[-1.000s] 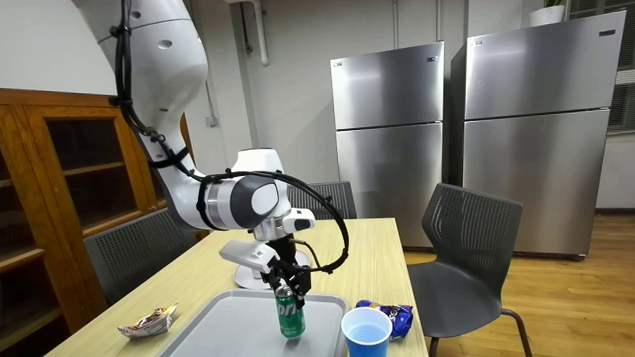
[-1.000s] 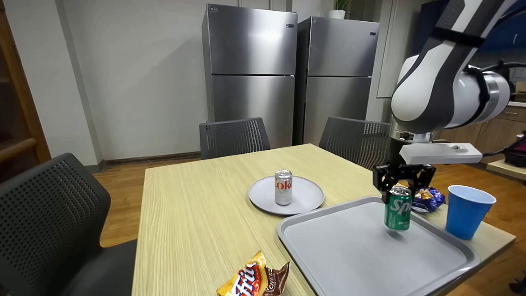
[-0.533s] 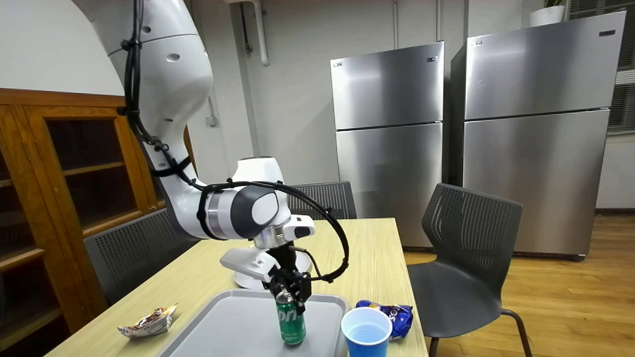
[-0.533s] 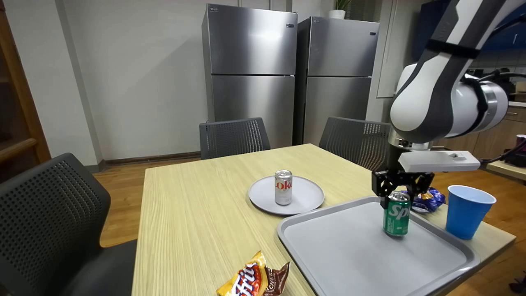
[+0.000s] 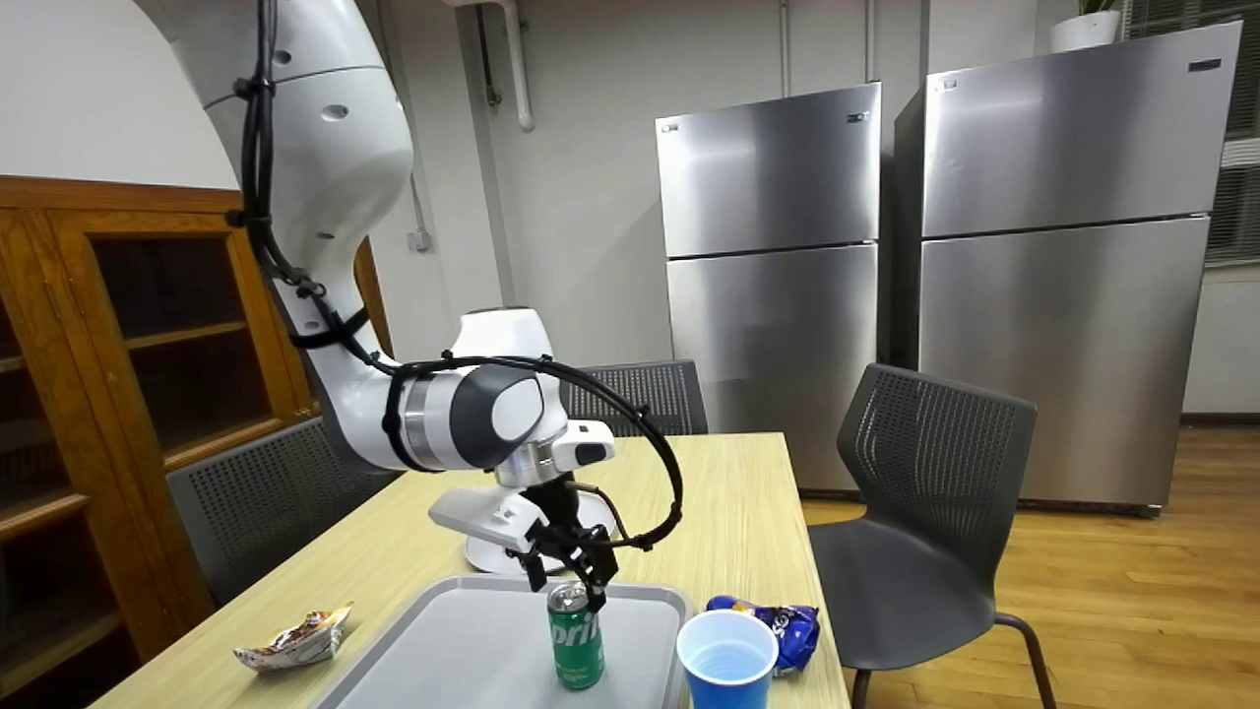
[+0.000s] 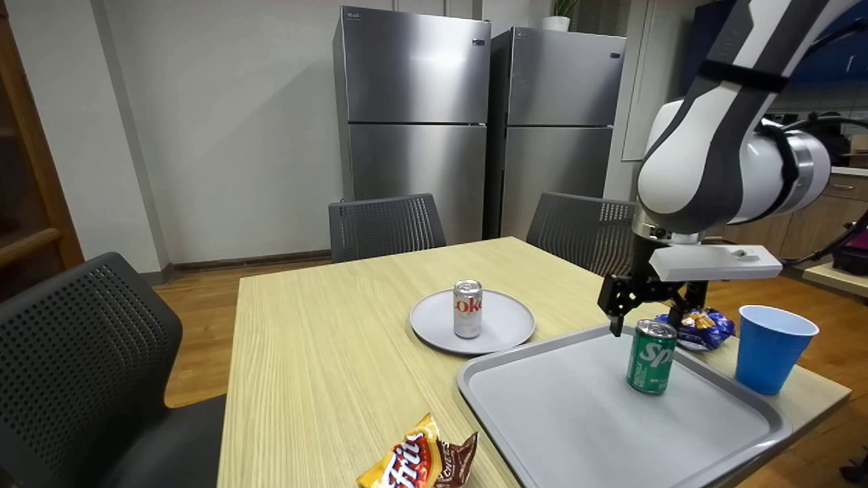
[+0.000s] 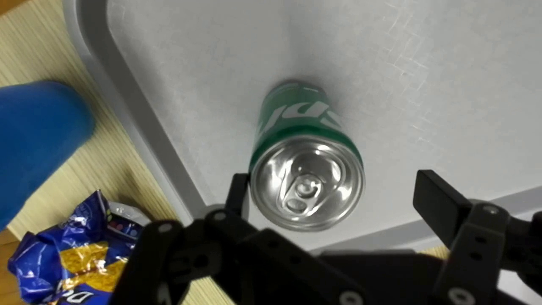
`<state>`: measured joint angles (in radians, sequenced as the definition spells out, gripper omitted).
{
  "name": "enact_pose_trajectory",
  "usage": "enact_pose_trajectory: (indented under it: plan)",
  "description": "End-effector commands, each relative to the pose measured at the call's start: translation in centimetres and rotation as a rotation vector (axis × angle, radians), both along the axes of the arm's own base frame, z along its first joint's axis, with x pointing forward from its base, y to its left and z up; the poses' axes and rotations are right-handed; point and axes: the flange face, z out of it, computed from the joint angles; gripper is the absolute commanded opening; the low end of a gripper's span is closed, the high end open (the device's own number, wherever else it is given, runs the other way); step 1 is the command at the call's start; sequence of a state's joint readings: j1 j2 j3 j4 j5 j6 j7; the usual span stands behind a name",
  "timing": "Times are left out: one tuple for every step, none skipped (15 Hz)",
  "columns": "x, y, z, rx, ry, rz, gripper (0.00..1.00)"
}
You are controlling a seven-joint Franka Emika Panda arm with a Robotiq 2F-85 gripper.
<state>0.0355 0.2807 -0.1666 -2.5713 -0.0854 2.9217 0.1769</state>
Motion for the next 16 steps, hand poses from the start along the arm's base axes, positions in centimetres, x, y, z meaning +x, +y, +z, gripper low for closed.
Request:
enact_pose_trajectory:
  plan:
    - [-0.6, 2.4, 3.0, -0.013, -0.039, 0.042, 1.0]
    - [-0.7, 2.8, 3.8, -0.023, -0.047, 0.055, 1.0]
    - [-0.8, 3.3, 4.5, -0.029, -0.056, 0.075, 1.0]
    - [-0.9, 3.8, 5.2, -0.04, -0.067, 0.093, 1.0]
    - [-0.9, 4.3, 5.9, -0.052, -0.077, 0.108, 1.0]
    - [-1.0, 4.9, 6.6, -0.06, -0.086, 0.124, 1.0]
    - [-1.0, 5.3, 7.1, -0.07, -0.092, 0.136, 1.0]
    - [-1.1, 6.0, 7.4, -0.076, -0.097, 0.147, 1.0]
    - [-1.2, 6.7, 7.7, -0.075, -0.101, 0.157, 1.0]
    - [-1.5, 7.5, 7.8, -0.063, -0.102, 0.176, 1.0]
    - [-0.4, 6.0, 6.8, -0.066, -0.108, 0.165, 1.0]
    - [-0.6, 6.6, 7.0, -0.063, -0.111, 0.178, 1.0]
    - [-0.7, 7.1, 7.1, -0.062, -0.111, 0.186, 1.0]
    - [-0.8, 7.3, 7.1, -0.061, -0.11, 0.19, 1.0]
    - [-0.9, 7.3, 7.1, -0.061, -0.109, 0.191, 1.0]
    - [-0.9, 7.3, 7.1, -0.061, -0.109, 0.191, 1.0]
